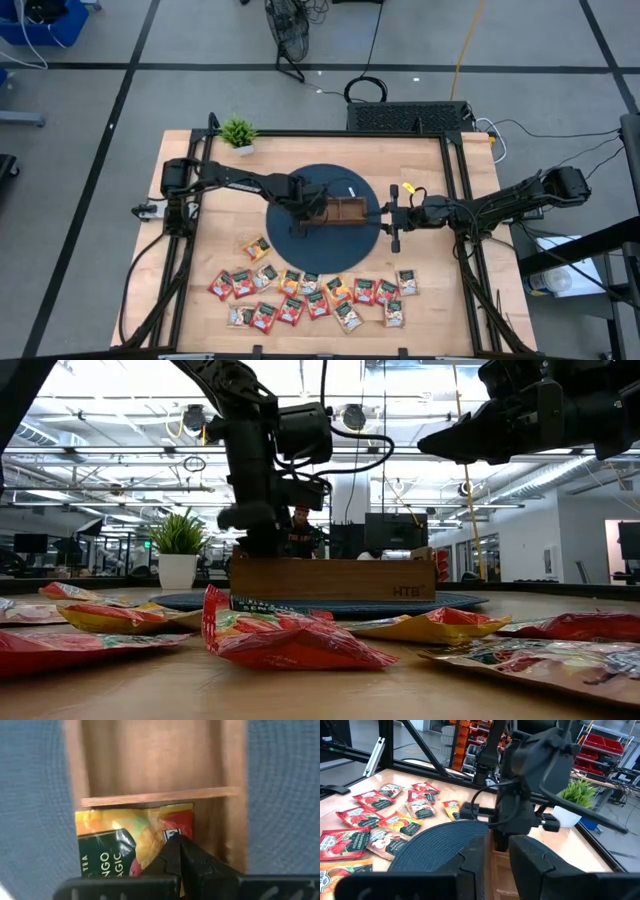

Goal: Pick & Place Tea
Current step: Put the yellow tea bag into the left section of the wooden organizer

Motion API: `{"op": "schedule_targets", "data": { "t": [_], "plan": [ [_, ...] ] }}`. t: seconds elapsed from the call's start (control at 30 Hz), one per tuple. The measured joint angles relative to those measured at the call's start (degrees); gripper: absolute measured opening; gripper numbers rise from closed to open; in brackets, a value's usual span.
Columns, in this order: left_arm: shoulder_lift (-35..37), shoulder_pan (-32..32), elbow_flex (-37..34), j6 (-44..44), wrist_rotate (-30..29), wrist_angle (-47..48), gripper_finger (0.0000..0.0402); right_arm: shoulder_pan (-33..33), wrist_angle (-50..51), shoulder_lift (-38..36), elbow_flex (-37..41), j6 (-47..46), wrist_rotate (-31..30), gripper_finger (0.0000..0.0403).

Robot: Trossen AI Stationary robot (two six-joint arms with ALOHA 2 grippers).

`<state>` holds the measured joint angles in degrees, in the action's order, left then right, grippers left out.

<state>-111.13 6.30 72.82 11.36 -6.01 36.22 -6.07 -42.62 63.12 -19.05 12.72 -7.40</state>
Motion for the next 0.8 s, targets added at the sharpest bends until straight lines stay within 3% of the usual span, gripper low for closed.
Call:
{"op": "schedule_targets", "data": {
  "t": [0.2, 0.37, 0.63, 0.8],
  "plan": [
    [0.09, -2.16, -0.24, -2.51, -13.23, -0.54, 0.0002, -0.02, 0.54, -0.01, 0.0, -0.01, 0.0, 0.0075],
    [0.09, -3.76, -0.24, -5.11, -17.63, -0.74, 0.0003, -0.02, 0.89, -0.01, 0.0, -0.04, 0.0, 0.0075],
    [0.09, -6.0, -0.24, -7.63, -29.85, -0.81, 0.0006, -0.02, 0.89, -0.01, 0.0, -0.05, 0.02, 0.0075],
    [0.65, -6.65, -0.26, -4.41, -33.06, -0.22, 0.0003, -0.02, 0.89, 0.0, 0.0, -0.06, 0.02, 0.0075]
  ]
}}
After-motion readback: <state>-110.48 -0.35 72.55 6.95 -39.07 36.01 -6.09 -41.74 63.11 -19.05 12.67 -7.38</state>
